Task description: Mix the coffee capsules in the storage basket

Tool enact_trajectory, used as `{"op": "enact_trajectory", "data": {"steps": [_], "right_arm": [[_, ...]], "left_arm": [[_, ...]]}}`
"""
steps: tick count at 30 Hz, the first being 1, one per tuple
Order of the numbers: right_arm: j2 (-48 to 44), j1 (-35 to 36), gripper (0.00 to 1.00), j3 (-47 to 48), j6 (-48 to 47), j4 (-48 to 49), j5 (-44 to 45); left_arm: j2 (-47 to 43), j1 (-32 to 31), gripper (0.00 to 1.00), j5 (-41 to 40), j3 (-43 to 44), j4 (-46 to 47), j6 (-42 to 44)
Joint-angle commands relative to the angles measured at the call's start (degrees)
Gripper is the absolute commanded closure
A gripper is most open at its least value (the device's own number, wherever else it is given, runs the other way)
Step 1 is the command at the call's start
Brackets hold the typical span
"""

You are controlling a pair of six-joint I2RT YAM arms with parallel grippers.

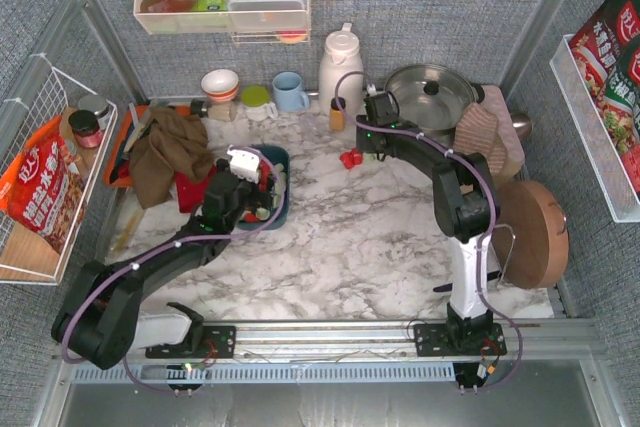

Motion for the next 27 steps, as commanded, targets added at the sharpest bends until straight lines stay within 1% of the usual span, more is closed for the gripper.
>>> {"op": "enact_trajectory", "data": {"steps": [1, 5, 9, 10, 13, 15, 19, 23, 27], "right_arm": [[2.33, -0.34, 0.48, 2.35, 1.27, -2.55, -2.45], [3.26, -0.36, 0.52, 2.79, 1.7, -3.05, -2.55], [2.66, -0.35, 0.61, 1.71, 2.06, -2.53, -2.55], [2.37, -0.33, 0.64, 1.29, 2.11, -2.28, -2.7], [0.8, -0.35, 0.76, -0.16, 2.2, -2.08, -2.93], [-1.3, -0.36, 0.8, -1.77, 2.05, -1.54, -3.25], [-8.83, -0.22, 0.85, -7.66, 1.45, 1.84, -7.72], [-20.4, 1.36, 0.85, -17.67, 3.47, 10.8, -17.03], [-32.26, 5.43, 0.85, -26.1, 5.67, 18.96, -24.17]], "left_arm": [[-2.34, 0.25, 0.01, 1.95, -1.63, 7.63, -1.63], [-5.02, 0.25, 0.01, 0.09, -2.73, 9.3, -0.76], [-7.47, 0.25, 0.01, 1.48, -4.67, 13.19, 0.41], [-7.86, 0.25, 0.01, 2.11, -5.05, 14.17, 0.48], [-8.55, 0.25, 0.01, 4.44, -5.85, 16.41, 0.85], [-8.72, 0.25, 0.01, 6.27, -5.98, 17.14, 1.14], [-8.38, 0.25, 0.01, 12.71, -5.89, 18.5, 3.3], [-8.13, 0.1, 0.01, 21.9, -5.86, 20.11, 5.73], [-8.99, -0.25, 0.01, 28.81, -7.88, 24.33, 8.54]]}}
